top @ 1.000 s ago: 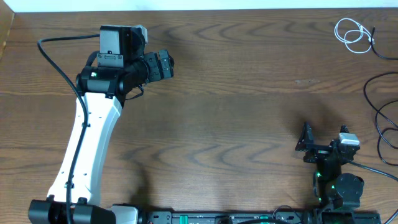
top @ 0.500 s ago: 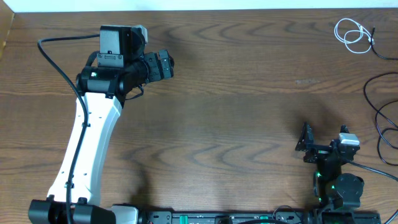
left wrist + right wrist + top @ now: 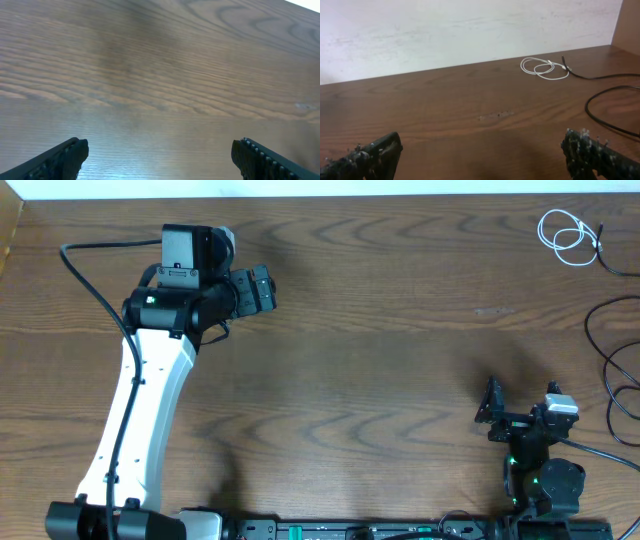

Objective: Untangle cables

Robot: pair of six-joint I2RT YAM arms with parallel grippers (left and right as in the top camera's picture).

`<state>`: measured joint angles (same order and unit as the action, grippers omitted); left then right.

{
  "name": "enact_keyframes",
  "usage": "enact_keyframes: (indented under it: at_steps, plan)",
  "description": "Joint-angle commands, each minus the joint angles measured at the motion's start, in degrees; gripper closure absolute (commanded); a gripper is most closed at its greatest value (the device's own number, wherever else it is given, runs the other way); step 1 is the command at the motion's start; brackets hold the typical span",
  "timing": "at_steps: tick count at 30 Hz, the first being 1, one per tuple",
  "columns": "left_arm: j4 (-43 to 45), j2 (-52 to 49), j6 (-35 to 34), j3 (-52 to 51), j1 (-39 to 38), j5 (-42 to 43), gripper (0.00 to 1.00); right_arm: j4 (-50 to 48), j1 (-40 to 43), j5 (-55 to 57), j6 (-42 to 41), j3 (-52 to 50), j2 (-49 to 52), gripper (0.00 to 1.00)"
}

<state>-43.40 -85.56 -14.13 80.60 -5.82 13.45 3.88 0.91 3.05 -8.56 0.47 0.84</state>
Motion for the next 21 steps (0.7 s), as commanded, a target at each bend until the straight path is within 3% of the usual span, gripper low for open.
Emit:
enact_keyframes:
  at_steps: [1,5,13,16,21]
  plan:
    - [0.4,5.3,0.2,-3.0,0.0,-5.9,0.03,0.1,0.2,0.4,-0.4,-0.2,-0.5,0.01]
    - [10.8,17.3,0.7,-17.4,0.2,-12.5,0.03,0.1,0.2,0.4,-0.4,-0.2,-0.5,0.01]
    - [38.9,45.7,2.3,-50.0,5.0,-12.7,0.03,0.1,0.2,0.4,-0.4,-0.2,-0.5,0.01]
    - [47.2,53.9,6.9,-59.8,5.9,-12.7,0.03,0.1,0.2,0.4,-0.4,-0.2,-0.5,0.01]
    - [52.3,65.8,14.0,-70.6,6.3,-13.1,0.03,0.1,0.2,0.4,-0.4,-0.2,-0.5,0.01]
